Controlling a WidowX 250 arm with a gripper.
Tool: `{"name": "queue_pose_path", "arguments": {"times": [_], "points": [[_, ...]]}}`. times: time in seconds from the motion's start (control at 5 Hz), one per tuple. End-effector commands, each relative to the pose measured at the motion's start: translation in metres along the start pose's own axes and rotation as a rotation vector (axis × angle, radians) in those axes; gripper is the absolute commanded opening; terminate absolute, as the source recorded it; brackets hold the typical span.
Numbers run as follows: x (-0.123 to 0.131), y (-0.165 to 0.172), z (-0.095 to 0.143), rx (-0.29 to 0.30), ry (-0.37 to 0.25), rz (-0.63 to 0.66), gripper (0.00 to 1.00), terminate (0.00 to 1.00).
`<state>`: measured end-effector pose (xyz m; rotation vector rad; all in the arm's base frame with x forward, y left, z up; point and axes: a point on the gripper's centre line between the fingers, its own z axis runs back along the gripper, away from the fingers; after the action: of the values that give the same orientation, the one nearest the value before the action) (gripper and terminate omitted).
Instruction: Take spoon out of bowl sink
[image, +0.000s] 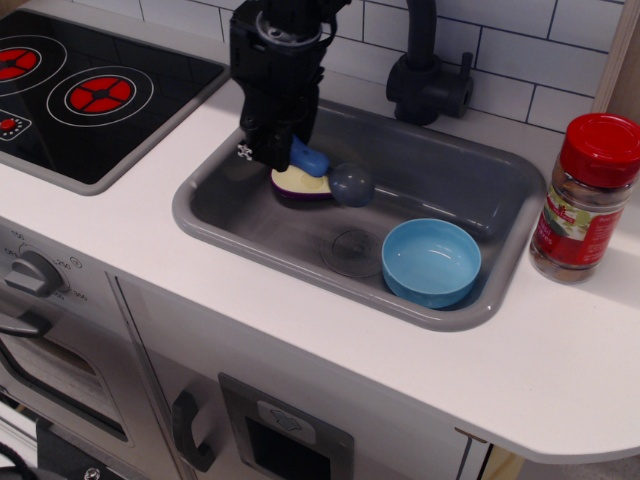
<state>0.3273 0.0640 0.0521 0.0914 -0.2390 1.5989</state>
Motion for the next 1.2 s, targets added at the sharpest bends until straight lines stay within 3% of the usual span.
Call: {"name": "queue_pose_path", "arguments": {"times": [0.0,0.4,0.6,0.8,1.0], "points": [[-0.004,0.014,-0.016,0.006,-0.078,-0.043,0.00,0.00],[-0.016,0.028,-0.034,0.012,-0.118,-0.083,0.00,0.00],[-0.019,0.027,-0.041,0.045,-0.113,-0.079,0.00,0.00],[-0.019,0.029,-0.043,0.068,-0.112,-0.086,1.00,0.00],[-0.017,0.032,-0.042,0.087,-0.127,-0.084,1.00,0.00]]}}
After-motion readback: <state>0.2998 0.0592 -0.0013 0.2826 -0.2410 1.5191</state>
